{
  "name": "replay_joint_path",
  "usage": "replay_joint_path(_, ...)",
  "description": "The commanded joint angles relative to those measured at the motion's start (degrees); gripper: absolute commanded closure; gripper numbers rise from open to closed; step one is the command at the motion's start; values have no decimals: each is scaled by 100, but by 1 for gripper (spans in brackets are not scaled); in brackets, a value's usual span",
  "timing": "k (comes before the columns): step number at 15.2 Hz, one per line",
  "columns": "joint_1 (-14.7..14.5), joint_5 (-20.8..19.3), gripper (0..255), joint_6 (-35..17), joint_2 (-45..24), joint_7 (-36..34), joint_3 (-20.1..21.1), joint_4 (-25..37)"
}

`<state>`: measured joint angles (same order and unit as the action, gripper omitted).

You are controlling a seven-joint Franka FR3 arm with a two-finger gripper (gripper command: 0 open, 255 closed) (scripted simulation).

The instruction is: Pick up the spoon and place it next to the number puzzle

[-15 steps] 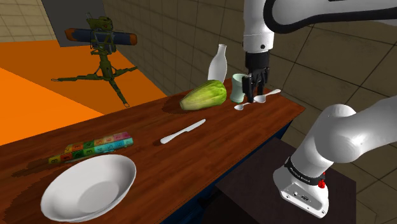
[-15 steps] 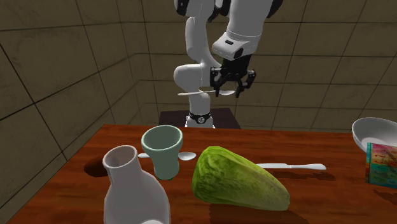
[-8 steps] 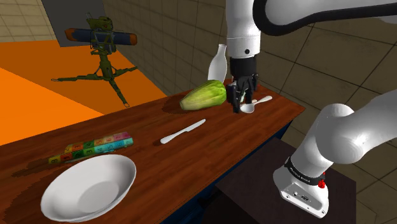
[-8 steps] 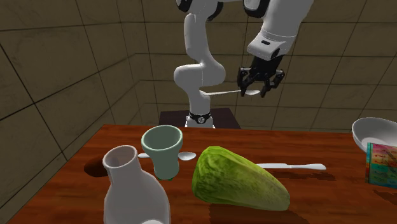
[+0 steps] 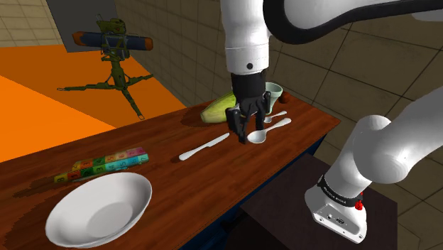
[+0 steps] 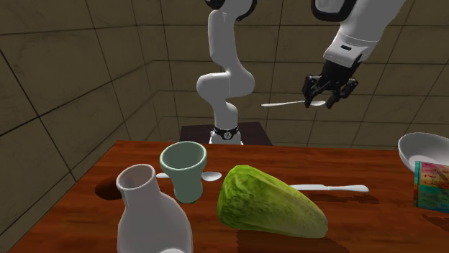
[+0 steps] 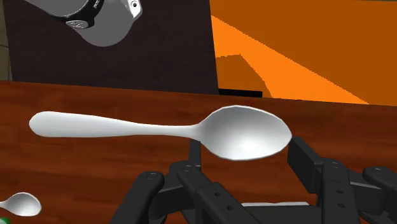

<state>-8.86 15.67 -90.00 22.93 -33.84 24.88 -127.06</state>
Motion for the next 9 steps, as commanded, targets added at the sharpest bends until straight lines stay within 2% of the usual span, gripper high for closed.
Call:
replay_joint_path(1, -55, 49, 255, -80, -308, -322, 235, 277)
replay_joint_path(5, -158, 3, 255, -213, -987, -955, 673, 902)
replay_joint_path(9, -301, -221, 255, -314, -1785, -1646, 1084, 1630)
